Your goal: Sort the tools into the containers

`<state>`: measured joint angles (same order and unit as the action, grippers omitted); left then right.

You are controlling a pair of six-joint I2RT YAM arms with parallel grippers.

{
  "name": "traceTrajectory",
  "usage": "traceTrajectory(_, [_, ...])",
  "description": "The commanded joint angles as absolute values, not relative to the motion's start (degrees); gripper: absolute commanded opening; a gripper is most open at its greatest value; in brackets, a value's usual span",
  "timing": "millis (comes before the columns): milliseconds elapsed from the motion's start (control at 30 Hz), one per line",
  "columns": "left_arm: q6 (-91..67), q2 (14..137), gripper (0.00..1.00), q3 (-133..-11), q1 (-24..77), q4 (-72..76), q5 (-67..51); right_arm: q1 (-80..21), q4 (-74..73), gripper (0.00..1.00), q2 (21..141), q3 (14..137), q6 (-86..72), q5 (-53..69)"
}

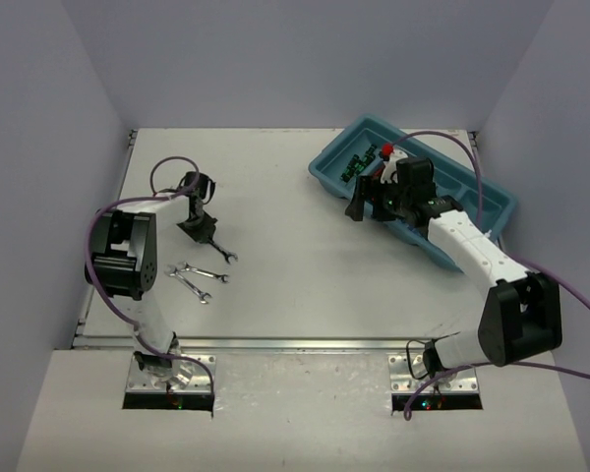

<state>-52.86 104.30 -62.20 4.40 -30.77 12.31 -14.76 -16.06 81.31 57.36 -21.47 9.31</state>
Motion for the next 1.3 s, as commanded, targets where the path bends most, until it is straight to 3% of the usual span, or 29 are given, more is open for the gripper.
traceTrajectory(0, [-51.9,109.6,0.0,-58.8,4.0,-24.0,4.3,-14.8,-11.2,0.99,78.0,56.5,-19.7,17.9])
traceTrajectory(267, [-48.3,99.8,0.0,-51.3,4.9,-9.8,-5.7,-14.8,-7.5,0.99,80.0,56.3,-18.6,37.2])
traceTrajectory(533, [-48.0,88.9,0.0,-49.6,12.1,-7.2,-5.1,-16.2,-2.9,0.99,85.6,57.0,-23.7,45.8])
traceTrajectory(700, [-50.3,83.5,0.0,-47.3,17.0,-5.5,-4.9,-21.7,1.8,0.96,88.0,56.4,-26.0,43.2])
traceTrajectory(967, [-55.4,73.5,0.0,-44.0,24.0,-3.1,-5.9,-28.4,14.1,0.79,92.1,53.7,-33.7,40.3])
traceTrajectory(1267, [-57.8,68.3,0.0,-41.2,26.2,-0.1,-7.2,-35.5,13.6,0.71,97.5,56.5,-33.1,38.4])
